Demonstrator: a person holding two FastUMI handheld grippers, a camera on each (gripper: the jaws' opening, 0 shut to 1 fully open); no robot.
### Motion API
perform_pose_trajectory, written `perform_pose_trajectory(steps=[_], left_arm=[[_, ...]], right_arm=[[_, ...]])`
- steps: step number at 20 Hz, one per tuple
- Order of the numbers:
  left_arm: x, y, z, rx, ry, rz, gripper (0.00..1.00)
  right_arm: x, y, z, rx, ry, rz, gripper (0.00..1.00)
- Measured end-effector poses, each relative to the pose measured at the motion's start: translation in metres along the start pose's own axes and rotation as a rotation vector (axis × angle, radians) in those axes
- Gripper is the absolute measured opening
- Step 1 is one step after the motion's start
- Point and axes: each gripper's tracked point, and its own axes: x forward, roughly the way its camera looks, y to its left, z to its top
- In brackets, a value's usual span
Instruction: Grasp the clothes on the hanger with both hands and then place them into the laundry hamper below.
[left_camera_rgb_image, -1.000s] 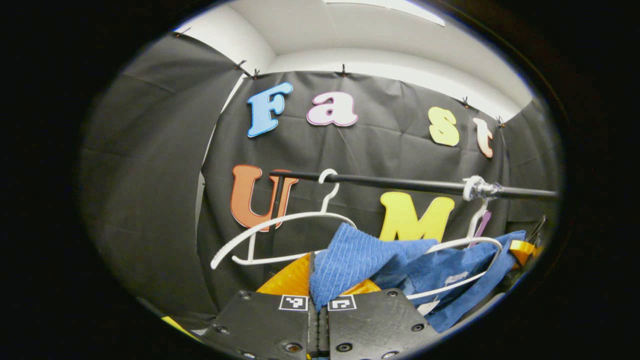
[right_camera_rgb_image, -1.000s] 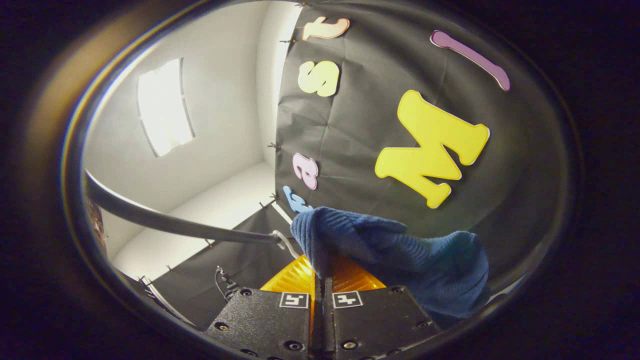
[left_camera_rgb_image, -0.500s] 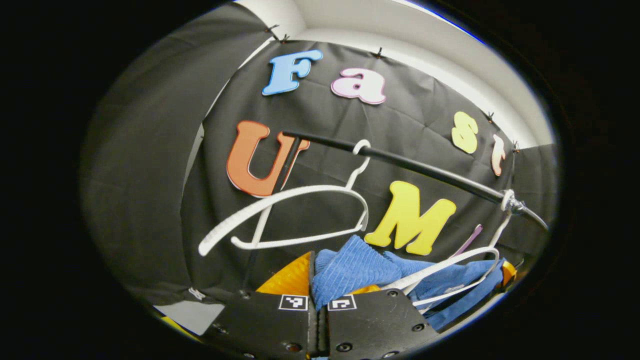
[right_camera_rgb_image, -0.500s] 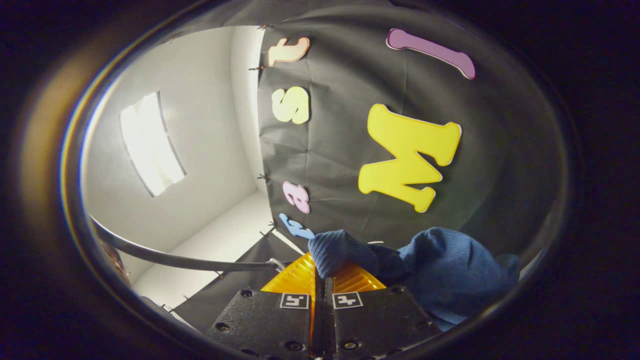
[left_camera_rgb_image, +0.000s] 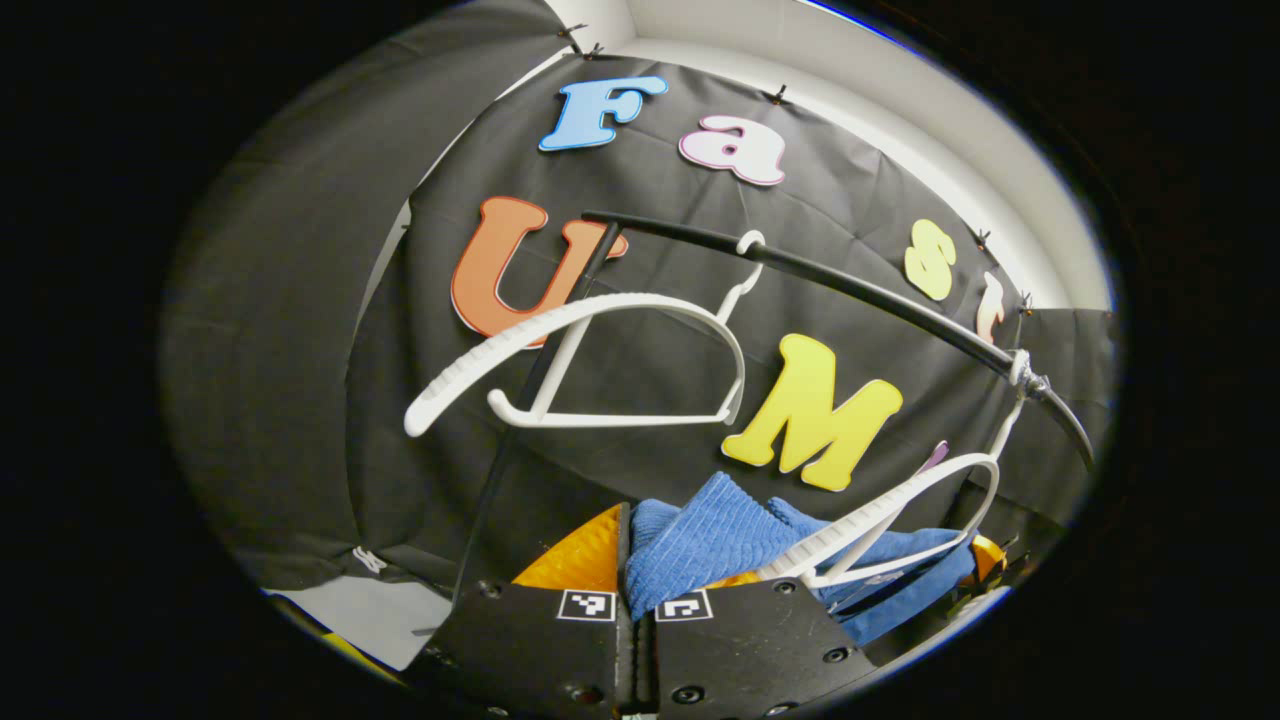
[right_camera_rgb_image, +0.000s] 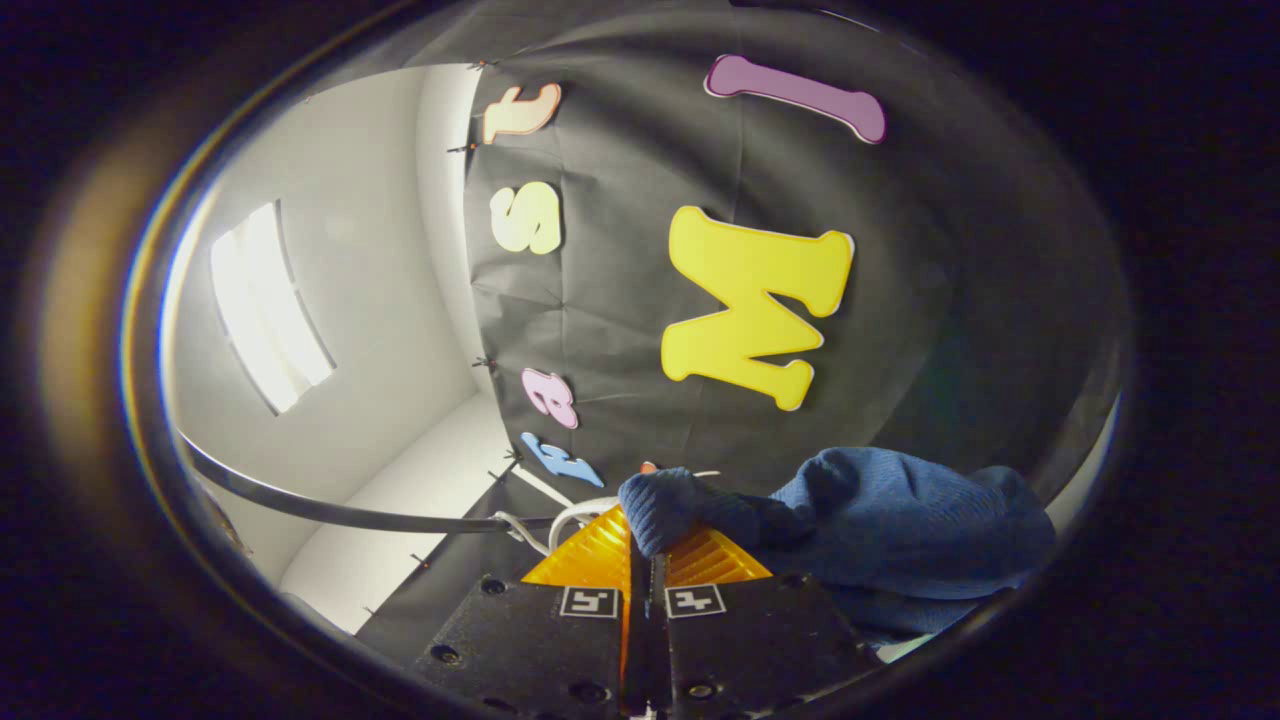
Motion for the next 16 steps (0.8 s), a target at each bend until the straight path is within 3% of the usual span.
perform_pose_trajectory(steps=[16], left_arm=[[-0.042,0.045,-0.092,-0.004,0.153,0.113,0.05]], right_arm=[[-0.036,-0.067,-0.071,-0.063,0.118,-0.230,0.04]])
